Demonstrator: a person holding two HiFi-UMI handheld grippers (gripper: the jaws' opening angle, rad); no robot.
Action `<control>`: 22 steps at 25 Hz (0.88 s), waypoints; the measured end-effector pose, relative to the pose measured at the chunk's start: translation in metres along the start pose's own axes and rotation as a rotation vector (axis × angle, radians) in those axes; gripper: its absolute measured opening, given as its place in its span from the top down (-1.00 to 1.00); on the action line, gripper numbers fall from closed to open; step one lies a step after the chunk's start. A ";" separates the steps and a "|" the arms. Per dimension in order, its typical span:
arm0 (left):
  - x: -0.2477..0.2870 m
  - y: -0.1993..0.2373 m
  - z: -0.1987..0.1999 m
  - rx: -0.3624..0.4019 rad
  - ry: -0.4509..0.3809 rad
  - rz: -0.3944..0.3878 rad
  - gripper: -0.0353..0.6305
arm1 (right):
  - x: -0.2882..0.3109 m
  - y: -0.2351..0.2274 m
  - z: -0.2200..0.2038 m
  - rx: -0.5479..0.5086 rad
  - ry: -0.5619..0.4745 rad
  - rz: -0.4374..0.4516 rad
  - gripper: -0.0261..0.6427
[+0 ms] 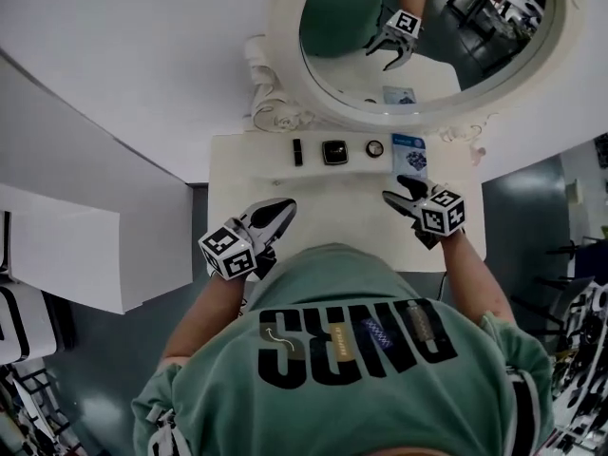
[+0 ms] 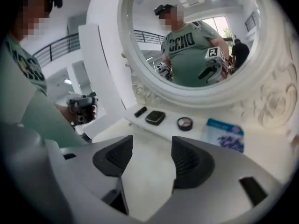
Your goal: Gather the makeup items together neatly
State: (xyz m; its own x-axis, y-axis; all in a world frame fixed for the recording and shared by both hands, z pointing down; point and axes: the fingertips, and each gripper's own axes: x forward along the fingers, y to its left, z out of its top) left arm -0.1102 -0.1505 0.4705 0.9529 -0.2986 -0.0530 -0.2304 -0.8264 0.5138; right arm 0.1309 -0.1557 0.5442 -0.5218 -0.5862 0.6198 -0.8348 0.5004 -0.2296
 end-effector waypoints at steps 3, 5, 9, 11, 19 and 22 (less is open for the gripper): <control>0.012 0.000 -0.007 -0.017 0.006 -0.042 0.87 | 0.009 0.051 -0.040 0.190 -0.007 0.106 0.27; 0.023 -0.003 -0.012 -0.020 0.009 -0.067 0.87 | 0.009 0.072 -0.060 0.248 0.002 0.142 0.38; 0.045 -0.021 -0.016 0.000 0.017 -0.101 0.87 | -0.014 0.072 -0.070 0.191 -0.002 0.134 0.59; 0.057 -0.032 -0.019 0.018 0.022 -0.100 0.87 | -0.038 0.049 -0.055 0.211 -0.085 0.100 0.76; 0.119 -0.103 -0.050 0.032 -0.001 -0.010 0.87 | -0.159 -0.031 -0.017 0.233 -0.358 0.066 0.94; 0.147 -0.129 -0.066 -0.009 -0.019 0.026 0.87 | -0.187 -0.048 -0.022 0.183 -0.373 0.094 0.94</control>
State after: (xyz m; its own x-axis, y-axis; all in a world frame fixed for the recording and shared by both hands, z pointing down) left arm 0.0722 -0.0559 0.4524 0.9429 -0.3284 -0.0556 -0.2526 -0.8139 0.5232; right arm 0.2724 -0.0554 0.4559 -0.5966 -0.7508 0.2835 -0.7806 0.4608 -0.4222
